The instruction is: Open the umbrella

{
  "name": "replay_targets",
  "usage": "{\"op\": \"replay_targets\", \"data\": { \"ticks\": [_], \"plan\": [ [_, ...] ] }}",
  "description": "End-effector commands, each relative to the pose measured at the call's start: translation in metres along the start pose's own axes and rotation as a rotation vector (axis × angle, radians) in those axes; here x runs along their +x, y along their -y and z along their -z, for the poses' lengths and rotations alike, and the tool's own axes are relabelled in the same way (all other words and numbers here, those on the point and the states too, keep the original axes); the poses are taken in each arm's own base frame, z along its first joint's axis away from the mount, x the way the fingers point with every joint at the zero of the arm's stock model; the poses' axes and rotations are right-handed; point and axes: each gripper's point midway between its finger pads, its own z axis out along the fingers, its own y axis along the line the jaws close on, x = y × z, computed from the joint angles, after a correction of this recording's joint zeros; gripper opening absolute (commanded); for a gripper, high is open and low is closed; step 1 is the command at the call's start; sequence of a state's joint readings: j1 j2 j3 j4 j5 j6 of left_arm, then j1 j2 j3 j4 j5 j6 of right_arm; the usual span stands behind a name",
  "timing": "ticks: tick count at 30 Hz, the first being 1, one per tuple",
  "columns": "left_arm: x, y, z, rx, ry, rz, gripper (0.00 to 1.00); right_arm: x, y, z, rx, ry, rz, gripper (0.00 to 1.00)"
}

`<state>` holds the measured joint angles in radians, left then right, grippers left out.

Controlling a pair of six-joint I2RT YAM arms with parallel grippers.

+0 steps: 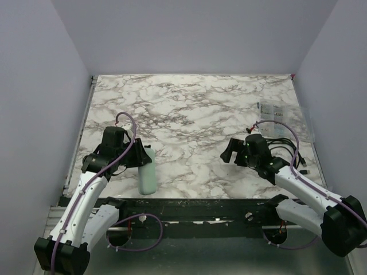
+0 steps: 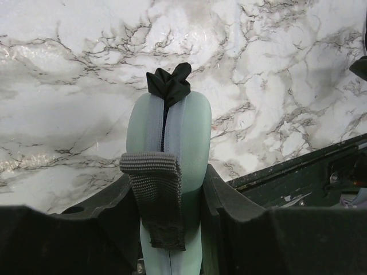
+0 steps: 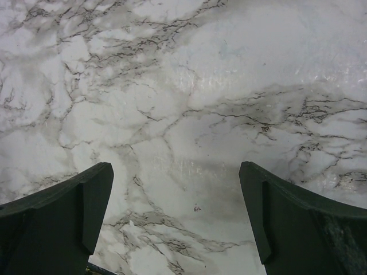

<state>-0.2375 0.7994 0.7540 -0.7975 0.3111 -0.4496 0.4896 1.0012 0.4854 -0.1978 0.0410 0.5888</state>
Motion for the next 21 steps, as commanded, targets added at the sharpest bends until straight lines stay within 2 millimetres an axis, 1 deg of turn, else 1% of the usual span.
{"op": "replay_targets", "data": {
  "ticks": [1, 3, 4, 6, 9, 10, 11, 13, 14, 15, 18, 21],
  "plan": [
    [-0.012, 0.024, 0.004, 0.121, 0.044, -0.033, 0.0, -0.006, -0.001, -0.002, -0.021, 0.059, 0.002, 1.0],
    [-0.005, 0.037, 0.002, 0.205, 0.0, -0.059, 0.0, -0.013, -0.005, 0.0, -0.027, 0.078, -0.016, 1.0],
    [-0.001, 0.042, 0.002, 0.238, -0.029, -0.069, 0.0, -0.016, -0.013, 0.002, -0.058, 0.076, -0.019, 1.0],
    [0.012, 0.06, 0.002, 0.341, -0.102, -0.099, 0.0, -0.021, -0.038, 0.01, -0.17, 0.049, -0.003, 1.0],
    [0.028, 0.083, 0.003, 0.475, -0.191, -0.132, 0.0, -0.018, -0.077, 0.024, -0.381, -0.004, 0.017, 1.0],
    [0.031, 0.092, 0.006, 0.533, -0.213, -0.149, 0.0, -0.015, -0.086, 0.028, -0.44, -0.018, 0.003, 1.0],
    [0.034, 0.099, 0.009, 0.575, -0.221, -0.165, 0.0, -0.014, -0.1, 0.035, -0.52, -0.026, -0.005, 1.0],
    [0.036, 0.112, 0.017, 0.66, -0.216, -0.189, 0.0, -0.008, -0.119, 0.049, -0.658, -0.062, -0.023, 1.0],
    [0.035, 0.117, 0.02, 0.695, -0.205, -0.198, 0.0, -0.005, -0.125, 0.055, -0.705, -0.081, -0.034, 1.0],
    [0.036, 0.12, 0.024, 0.722, -0.199, -0.206, 0.0, -0.005, -0.132, 0.063, -0.757, -0.099, -0.033, 1.0],
    [0.034, 0.121, 0.03, 0.722, -0.165, -0.223, 0.0, -0.009, -0.145, 0.084, -0.827, -0.116, -0.02, 1.0],
    [0.032, 0.124, 0.037, 0.738, -0.13, -0.248, 0.0, -0.024, -0.153, 0.102, -0.84, -0.082, -0.028, 1.0]
  ]
}}
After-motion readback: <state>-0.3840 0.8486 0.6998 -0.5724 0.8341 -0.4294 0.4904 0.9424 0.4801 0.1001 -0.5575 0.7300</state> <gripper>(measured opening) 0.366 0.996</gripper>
